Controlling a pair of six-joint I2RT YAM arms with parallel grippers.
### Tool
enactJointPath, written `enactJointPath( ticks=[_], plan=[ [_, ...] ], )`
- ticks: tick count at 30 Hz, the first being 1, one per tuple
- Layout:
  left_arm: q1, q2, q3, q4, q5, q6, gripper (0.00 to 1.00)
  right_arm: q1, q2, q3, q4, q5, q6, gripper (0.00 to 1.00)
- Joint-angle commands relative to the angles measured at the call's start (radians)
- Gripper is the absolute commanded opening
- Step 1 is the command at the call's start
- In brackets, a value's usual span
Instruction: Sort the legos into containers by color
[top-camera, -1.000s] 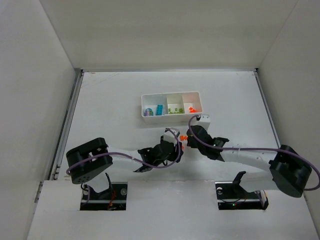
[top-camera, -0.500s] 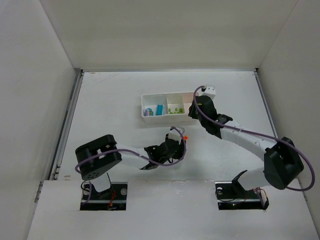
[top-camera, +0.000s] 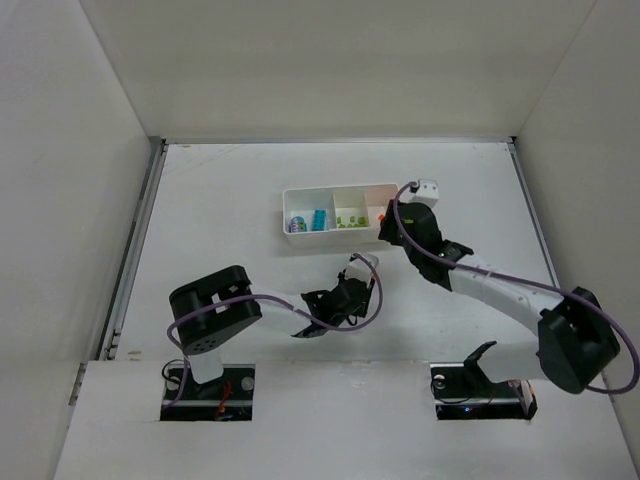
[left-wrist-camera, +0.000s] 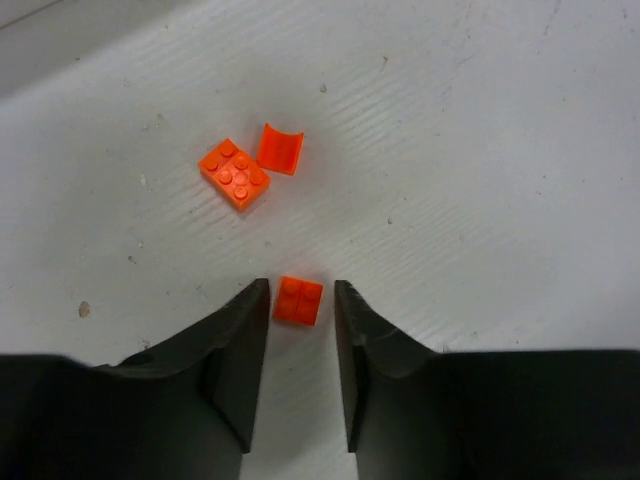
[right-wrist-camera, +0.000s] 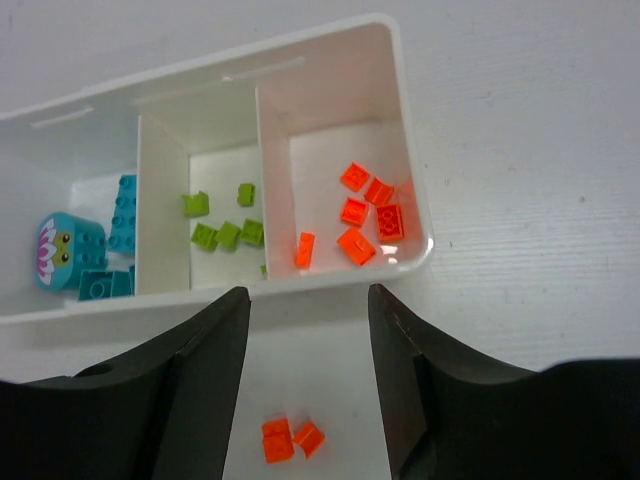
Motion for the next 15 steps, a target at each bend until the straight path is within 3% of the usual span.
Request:
enactJointPath(
  ticks=[1, 6, 10, 15],
  plan=[
    [-0.014, 0.017, 0.04, -0.022, -0.023, 0.021, 0.26, 0.028, -0.118, -0.111, 0.079, 0.024, 0.041, 0.56],
    [-0.036, -0.01, 0.045, -0.053, -0.064, 0.029, 0.16, 0.038, -0.289, -0.301, 0.076, 0.034, 0.116, 0.55],
    [-0.013, -0.118, 0.056, -0.083, -0.055, 0.037, 0.15, 0.034, -0.407, -0.417, 0.077, 0.039, 0.197, 0.46],
    [0.081, -0.176, 0.161, -0.119, 0.029, 0.04, 0.15, 0.054, -0.39, -0.46, 0.091, 0.051, 0.233, 0.38]
  ],
)
